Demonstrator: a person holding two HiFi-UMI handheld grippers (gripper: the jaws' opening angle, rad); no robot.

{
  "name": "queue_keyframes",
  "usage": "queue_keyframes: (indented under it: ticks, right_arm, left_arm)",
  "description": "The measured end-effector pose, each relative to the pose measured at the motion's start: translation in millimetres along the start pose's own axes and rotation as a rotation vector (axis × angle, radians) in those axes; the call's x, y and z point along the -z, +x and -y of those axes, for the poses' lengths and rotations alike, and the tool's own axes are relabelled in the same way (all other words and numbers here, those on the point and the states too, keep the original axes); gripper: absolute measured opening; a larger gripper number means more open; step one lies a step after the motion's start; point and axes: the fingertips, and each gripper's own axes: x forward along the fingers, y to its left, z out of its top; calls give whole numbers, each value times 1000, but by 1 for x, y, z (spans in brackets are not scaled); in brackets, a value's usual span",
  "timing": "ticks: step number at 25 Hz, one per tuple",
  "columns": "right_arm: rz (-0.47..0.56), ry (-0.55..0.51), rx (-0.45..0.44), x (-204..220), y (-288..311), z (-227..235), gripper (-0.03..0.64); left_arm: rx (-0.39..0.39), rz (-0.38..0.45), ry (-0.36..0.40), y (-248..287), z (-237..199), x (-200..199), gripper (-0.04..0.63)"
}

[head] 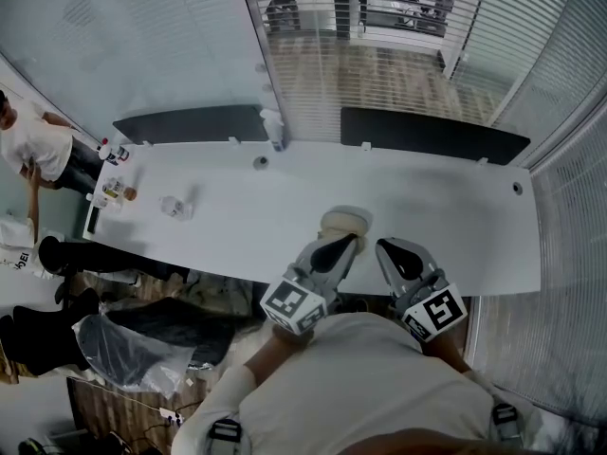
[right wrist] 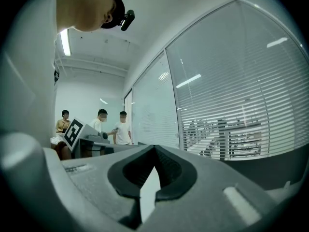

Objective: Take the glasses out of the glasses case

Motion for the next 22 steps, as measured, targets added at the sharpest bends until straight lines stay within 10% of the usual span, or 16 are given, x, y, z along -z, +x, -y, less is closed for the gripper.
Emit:
queue_keyframes:
  ticks: [22]
  right_arm:
    - [3,3,-27,0,11,-2,0]
  left_arm:
    - [-7,-1,-9,-1,-7,0,3]
